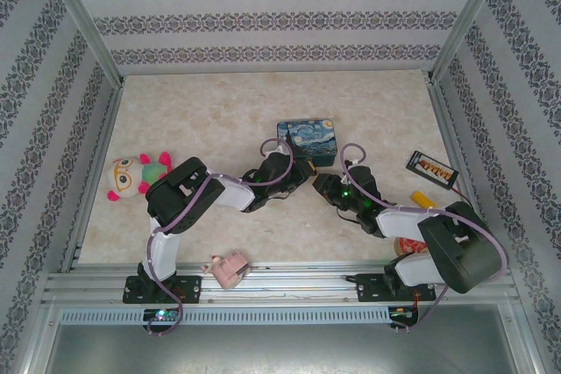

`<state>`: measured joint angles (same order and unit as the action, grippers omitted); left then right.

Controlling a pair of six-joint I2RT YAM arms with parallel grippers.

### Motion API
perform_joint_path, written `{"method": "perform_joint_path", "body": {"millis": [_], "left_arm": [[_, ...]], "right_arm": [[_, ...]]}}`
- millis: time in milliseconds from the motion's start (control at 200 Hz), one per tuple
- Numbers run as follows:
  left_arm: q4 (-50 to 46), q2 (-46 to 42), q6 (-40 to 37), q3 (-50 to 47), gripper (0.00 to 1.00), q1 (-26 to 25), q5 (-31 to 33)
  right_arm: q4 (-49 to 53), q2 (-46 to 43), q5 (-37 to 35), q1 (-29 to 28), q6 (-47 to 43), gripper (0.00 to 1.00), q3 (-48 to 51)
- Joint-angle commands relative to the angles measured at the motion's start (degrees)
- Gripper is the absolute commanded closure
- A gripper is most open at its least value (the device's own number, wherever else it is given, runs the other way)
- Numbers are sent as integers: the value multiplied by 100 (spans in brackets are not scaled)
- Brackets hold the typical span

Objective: Unlock the padlock with the key

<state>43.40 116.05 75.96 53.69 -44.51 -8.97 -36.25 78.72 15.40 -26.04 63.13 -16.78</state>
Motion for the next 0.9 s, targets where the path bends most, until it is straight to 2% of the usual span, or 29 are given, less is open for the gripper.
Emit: {"method": "perform_joint_path", "body": {"millis": [0, 285, 560, 815, 899], "left_arm": [[406, 128, 149, -46, 97, 70, -126], [397, 128, 122, -48, 97, 73, -200], [319, 76, 8, -35, 97, 60, -325], [172, 115, -84, 82, 97, -21, -508], [177, 167, -73, 145, 97, -57, -566]], "right_arm": [[-339, 139, 38, -59, 74, 72, -17], [-951, 601, 69, -54, 169, 95, -124], [-1718, 834, 85, -16, 217, 96, -89], [-3067, 1112, 275, 108, 368, 98, -25], [-3226, 1257, 348, 69, 417, 99, -115]]}}
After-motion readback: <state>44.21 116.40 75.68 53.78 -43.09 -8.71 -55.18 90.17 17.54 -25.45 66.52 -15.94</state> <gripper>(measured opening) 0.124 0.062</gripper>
